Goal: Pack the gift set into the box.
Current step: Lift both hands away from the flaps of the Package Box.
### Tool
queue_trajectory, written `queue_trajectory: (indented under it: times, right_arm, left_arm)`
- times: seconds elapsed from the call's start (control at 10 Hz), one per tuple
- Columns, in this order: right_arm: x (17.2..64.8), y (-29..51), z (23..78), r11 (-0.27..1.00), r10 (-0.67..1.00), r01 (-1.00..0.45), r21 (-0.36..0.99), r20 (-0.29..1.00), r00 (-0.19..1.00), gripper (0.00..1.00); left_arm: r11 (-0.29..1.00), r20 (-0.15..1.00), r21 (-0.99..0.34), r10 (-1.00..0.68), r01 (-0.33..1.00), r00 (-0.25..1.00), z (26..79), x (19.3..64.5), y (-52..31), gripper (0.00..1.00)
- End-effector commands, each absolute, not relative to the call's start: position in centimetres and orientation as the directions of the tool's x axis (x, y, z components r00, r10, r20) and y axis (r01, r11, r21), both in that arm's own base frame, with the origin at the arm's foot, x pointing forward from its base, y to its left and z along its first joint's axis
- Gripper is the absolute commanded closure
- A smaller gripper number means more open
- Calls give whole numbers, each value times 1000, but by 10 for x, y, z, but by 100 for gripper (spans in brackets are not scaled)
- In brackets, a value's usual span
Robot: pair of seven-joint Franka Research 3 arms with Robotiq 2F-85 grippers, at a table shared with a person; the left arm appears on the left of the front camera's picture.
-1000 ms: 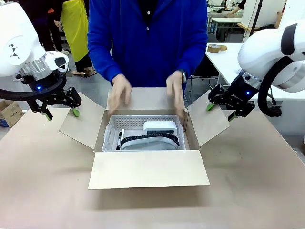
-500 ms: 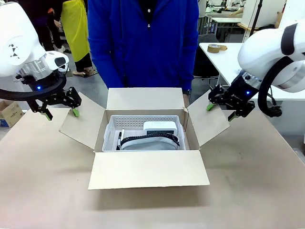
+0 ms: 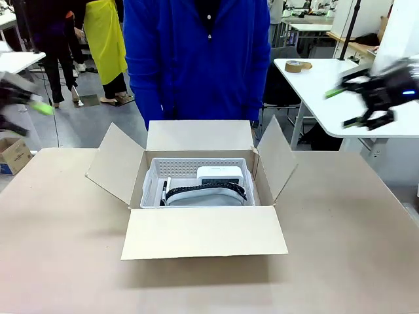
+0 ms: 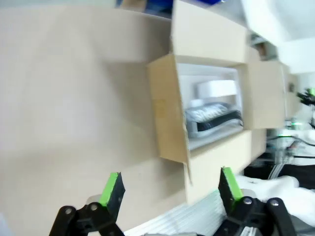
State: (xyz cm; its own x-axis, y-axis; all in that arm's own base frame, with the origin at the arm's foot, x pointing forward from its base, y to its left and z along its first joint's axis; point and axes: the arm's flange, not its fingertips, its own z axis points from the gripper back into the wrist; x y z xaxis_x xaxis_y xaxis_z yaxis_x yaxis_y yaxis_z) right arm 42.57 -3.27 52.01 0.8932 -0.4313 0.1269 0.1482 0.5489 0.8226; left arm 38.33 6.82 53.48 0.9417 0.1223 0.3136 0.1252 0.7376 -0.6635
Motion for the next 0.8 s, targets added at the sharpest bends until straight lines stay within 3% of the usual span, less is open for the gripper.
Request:
queue_trajectory:
  times: [0.0,0.1,0.2,0.3,0.7]
  right_arm:
    - [413,-113,456,84,-335,267,960,-225,915,0]
    - [410,-135,417,-39,-379,350,936,-338,861,0]
    - [413,-151,378,-155,-427,414,897,-439,791,0]
    - [385,-122,477,235,-437,183,955,-64,897,0]
    - [385,-122,477,235,-437,183,955,-64,897,0]
  left_arm:
    - [240,251,-950,202,200,947,482,375,117,0]
    - [64,204,-979,293,194,934,455,381,131,0]
    - [-96,231,-956,330,276,915,437,387,135,0]
    - [475,318,-864,253,169,914,495,352,138,0]
    - [475,318,-864,253,169,914,495,352,138,0]
